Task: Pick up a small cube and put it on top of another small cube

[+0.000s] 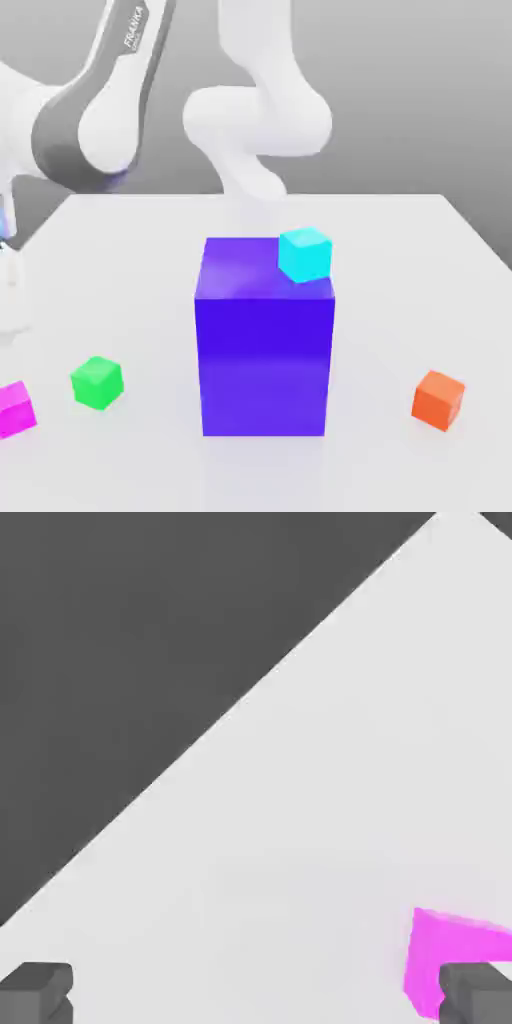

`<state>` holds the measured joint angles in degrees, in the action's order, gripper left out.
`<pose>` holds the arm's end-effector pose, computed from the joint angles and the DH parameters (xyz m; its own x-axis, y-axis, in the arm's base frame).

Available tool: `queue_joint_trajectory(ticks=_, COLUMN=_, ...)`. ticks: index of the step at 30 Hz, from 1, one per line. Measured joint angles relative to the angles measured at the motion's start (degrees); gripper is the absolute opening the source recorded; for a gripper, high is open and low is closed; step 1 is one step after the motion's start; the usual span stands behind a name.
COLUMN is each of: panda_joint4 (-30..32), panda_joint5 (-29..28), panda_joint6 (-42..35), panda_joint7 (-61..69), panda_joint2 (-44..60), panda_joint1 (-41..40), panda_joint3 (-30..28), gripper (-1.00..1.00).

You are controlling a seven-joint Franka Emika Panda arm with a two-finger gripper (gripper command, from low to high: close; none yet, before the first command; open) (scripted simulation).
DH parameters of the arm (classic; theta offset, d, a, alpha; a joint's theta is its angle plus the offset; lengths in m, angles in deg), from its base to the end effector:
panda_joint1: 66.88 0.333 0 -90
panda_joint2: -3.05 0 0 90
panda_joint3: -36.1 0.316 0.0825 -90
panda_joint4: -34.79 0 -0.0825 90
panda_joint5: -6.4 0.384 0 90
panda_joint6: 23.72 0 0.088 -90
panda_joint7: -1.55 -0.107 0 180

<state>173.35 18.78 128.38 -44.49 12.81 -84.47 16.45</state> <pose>0.3946 -0.3104 0.2510 -0.0634 -0.9979 0.0102 -0.9935 0.0622 -0.0949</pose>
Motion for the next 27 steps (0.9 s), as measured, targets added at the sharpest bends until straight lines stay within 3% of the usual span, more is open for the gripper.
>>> queue_joint_trajectory(ticks=3, panda_joint4=0.5, panda_joint5=1.9, panda_joint6=2.5, panda_joint7=0.4, panda_joint2=6.3, panda_joint1=-2.7, panda_joint3=-0.8, gripper=0.0)
queue_joint_trajectory(ticks=7, panda_joint4=-1.0, panda_joint5=7.0, panda_joint6=8.1, panda_joint7=4.1, panda_joint2=14.6, panda_joint1=-7.1, panda_joint3=3.7, gripper=0.0)
queue_joint_trajectory(ticks=8, panda_joint4=-1.4, panda_joint5=8.1, panda_joint6=9.5, panda_joint7=4.9, panda_joint2=16.5, panda_joint1=-8.2, panda_joint3=5.0, gripper=-1.0)
queue_joint_trajectory(ticks=16, panda_joint4=-1.2, panda_joint5=7.3, panda_joint6=8.8, panda_joint7=4.2, panda_joint2=15.5, panda_joint1=-7.8, panda_joint3=4.4, gripper=-1.0)
queue_joint_trajectory(ticks=20, panda_joint4=1.0, panda_joint5=1.4, panda_joint6=3.5, panda_joint7=0.7, panda_joint2=7.8, panda_joint1=-4.5, panda_joint3=0.1, gripper=-1.0)
queue_joint_trajectory(ticks=27, panda_joint4=11.6, panda_joint5=-14.7, panda_joint6=1.4, panda_joint7=13.9, panda_joint2=-6.9, panda_joint1=-2.6, panda_joint3=-1.5, gripper=-1.0)
